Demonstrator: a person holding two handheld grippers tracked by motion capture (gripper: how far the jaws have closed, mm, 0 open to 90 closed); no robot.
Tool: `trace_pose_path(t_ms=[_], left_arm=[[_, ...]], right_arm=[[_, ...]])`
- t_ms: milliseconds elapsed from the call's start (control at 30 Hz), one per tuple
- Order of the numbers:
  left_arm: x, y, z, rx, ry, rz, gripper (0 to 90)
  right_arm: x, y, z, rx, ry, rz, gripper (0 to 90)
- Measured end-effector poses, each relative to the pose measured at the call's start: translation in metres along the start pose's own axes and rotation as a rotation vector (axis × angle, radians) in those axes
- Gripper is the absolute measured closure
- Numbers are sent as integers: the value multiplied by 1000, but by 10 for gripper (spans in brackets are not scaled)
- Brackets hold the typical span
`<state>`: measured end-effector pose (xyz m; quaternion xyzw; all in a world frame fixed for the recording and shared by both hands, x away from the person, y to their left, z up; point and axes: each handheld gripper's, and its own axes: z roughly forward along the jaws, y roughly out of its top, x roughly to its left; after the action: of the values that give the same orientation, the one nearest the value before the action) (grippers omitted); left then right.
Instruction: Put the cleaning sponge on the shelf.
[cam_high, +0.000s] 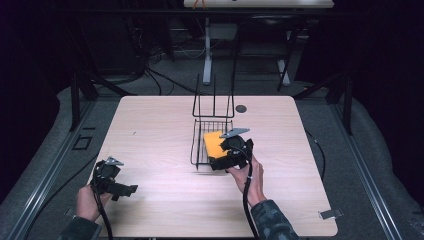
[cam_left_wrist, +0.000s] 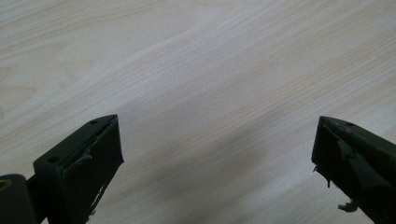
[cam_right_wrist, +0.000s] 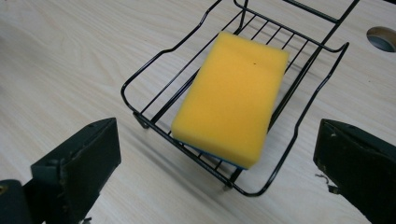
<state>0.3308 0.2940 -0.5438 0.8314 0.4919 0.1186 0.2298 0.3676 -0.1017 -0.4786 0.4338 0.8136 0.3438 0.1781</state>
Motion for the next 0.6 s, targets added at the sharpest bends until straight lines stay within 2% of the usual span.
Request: trace_pose_path(t_ms=[233, 600], left_arm=[[1, 0, 0, 2, -7, 2, 18], [0, 0, 0, 10, -7, 1, 18]], right_arm=[[-8, -16, -28, -13, 6, -12, 0], [-25, -51, -57, 1, -42, -21, 0]])
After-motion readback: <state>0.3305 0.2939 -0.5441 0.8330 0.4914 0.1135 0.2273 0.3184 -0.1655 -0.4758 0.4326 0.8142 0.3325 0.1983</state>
